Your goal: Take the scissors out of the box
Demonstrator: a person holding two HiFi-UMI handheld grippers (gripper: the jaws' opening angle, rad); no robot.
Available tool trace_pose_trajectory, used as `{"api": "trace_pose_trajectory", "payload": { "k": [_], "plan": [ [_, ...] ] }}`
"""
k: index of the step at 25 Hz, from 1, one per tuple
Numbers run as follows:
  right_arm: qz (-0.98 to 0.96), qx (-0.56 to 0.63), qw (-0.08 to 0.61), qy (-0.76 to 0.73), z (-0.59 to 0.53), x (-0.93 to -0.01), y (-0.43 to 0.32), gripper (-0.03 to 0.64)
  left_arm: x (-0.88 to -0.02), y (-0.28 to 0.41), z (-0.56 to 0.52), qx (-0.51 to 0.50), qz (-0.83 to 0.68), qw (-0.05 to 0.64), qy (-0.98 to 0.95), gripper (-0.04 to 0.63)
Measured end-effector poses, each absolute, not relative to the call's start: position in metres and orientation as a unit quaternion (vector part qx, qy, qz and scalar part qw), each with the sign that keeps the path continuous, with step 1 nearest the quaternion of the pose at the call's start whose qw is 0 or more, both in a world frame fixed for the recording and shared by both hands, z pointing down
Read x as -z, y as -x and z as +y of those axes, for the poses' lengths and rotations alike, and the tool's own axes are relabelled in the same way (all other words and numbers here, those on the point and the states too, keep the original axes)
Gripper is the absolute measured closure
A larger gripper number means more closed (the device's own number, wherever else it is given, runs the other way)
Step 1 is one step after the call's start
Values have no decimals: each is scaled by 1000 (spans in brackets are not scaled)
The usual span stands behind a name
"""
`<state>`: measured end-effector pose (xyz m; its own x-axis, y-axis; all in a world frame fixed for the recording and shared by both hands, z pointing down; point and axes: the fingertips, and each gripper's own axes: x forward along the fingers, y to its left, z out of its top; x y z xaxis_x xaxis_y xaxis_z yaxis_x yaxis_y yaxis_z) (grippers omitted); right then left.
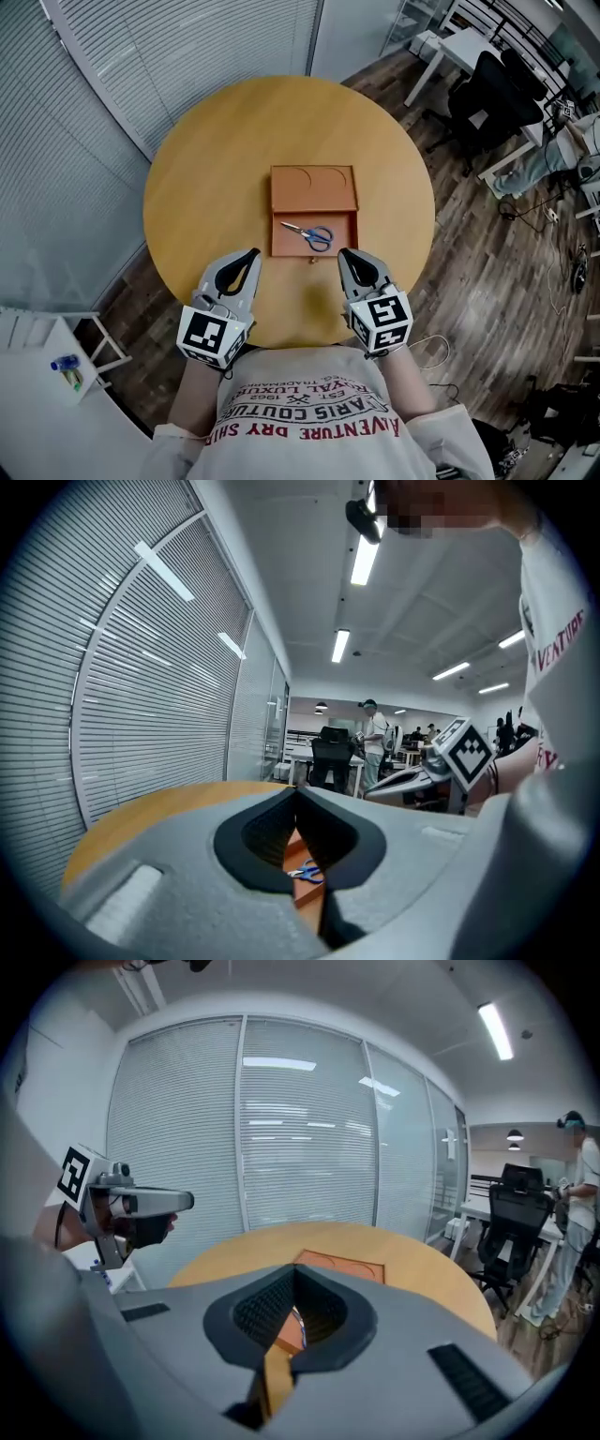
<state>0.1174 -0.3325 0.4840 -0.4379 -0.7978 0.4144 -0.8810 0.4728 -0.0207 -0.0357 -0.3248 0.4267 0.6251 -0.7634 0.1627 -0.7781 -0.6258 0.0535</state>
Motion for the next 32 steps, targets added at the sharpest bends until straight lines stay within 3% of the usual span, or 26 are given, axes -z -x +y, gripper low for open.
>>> {"api": "trace_pose_trajectory", "payload": {
  "k": [11, 13, 15, 32],
  "plan": [
    [-850, -135, 389, -329, -378, -600, -110, 607, -467, 14, -366, -89, -450, 73, -886, 586],
    [-846, -137, 421, -299, -384, -621, -108, 546, -479, 17, -373, -92, -460, 82, -879, 586],
    [-839, -132, 449, -278, -390, -639, -106, 540, -490, 20, -378, -92, -467, 92, -875, 586],
    [-787, -131, 582, -155, -412, -709, -95, 526, -509, 30, -386, -81, -479, 135, -864, 586]
  ]
}}
